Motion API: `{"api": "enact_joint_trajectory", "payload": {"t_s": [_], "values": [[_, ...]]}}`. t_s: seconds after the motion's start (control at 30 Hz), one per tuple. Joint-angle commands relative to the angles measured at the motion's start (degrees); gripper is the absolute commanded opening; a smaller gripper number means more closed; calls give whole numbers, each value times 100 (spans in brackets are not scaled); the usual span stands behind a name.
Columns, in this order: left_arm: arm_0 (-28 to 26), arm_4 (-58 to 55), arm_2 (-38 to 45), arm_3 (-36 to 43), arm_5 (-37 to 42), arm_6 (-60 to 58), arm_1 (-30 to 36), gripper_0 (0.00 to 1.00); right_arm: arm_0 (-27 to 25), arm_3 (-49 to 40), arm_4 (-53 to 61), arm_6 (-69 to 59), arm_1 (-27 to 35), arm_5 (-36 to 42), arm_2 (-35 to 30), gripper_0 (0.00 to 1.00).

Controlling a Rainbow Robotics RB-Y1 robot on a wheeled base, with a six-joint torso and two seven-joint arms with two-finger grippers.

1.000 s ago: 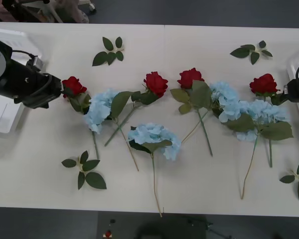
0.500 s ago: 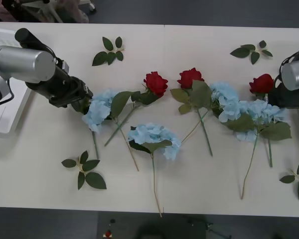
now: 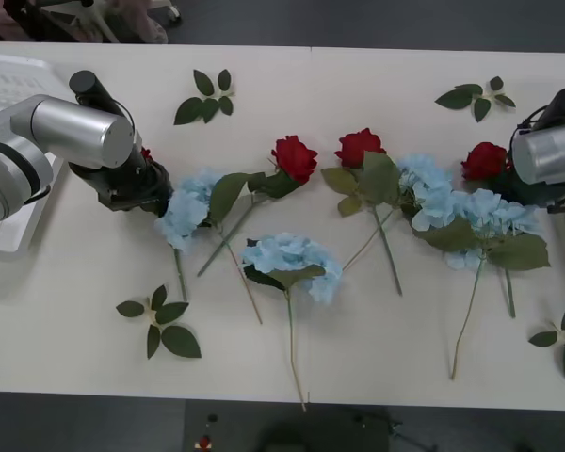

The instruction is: Put the red flowers into the right box and the blue flowers into the left box

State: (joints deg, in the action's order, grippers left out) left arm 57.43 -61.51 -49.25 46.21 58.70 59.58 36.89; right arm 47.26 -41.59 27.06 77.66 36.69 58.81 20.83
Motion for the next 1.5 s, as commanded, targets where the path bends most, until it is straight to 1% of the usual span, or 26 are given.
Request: {"api": "enact_joint_trajectory", "payload": {"t_s": [0.03,0.33,0.5,0.6,0.63,0.77,0.83,0.9,1.0,1.03,1.07,1.1,1.13,1.17,1.2,1.23,1.3,1.4,1.5], "values": [[146,139,30,37,-52,194,55,0,56,19,-16,223,-13,8,-176,0],[146,377,21,37,-52,212,64,0,64,11,124,346,23,183,-651,0],[146,491,30,187,-105,265,187,0,196,11,203,416,58,245,-958,0],[146,491,30,652,-157,326,512,0,355,11,300,486,84,254,-1248,0],[146,482,30,1013,-245,361,749,0,434,11,405,539,128,263,-1345,0],[146,262,118,1953,-852,449,1356,0,680,19,511,627,277,377,-1530,0],[146,-124,478,2349,-1291,766,1540,0,794,11,528,697,374,421,-1688,0],[155,-458,891,2612,-1528,1082,1558,0,820,11,546,733,427,421,-1820,0],[164,-819,1392,3113,-1977,1592,1523,0,741,11,520,785,453,280,-1846,0],[155,-942,1506,3386,-2231,1697,1479,0,689,11,493,803,462,210,-1846,6],[155,-1038,1568,3606,-2407,1732,1426,0,653,11,485,812,462,140,-1846,28],[155,-1118,1603,3755,-2513,1732,1373,0,609,11,485,820,462,78,-1846,42],[146,-1197,1673,3957,-2715,1750,1259,0,548,19,476,847,462,-1,-1846,63],[93,-1161,1726,4150,-2935,1750,1127,0,469,11,467,873,462,-71,-1829,81],[49,-1135,1770,4230,-3040,1750,1066,0,442,11,458,882,462,-107,-1820,88],[-83,-1100,1884,4388,-3233,1776,934,0,372,11,423,917,462,-142,-1785,99],[-223,-1056,1955,4599,-3392,1829,776,0,319,11,379,952,471,-142,-1723,100],[-320,-801,1963,4845,-3427,1873,556,0,240,11,414,1040,488,-124,-1670,100],[-329,-740,1955,4871,-3427,1856,205,0,231,11,528,1119,488,52,-1670,100]]}}
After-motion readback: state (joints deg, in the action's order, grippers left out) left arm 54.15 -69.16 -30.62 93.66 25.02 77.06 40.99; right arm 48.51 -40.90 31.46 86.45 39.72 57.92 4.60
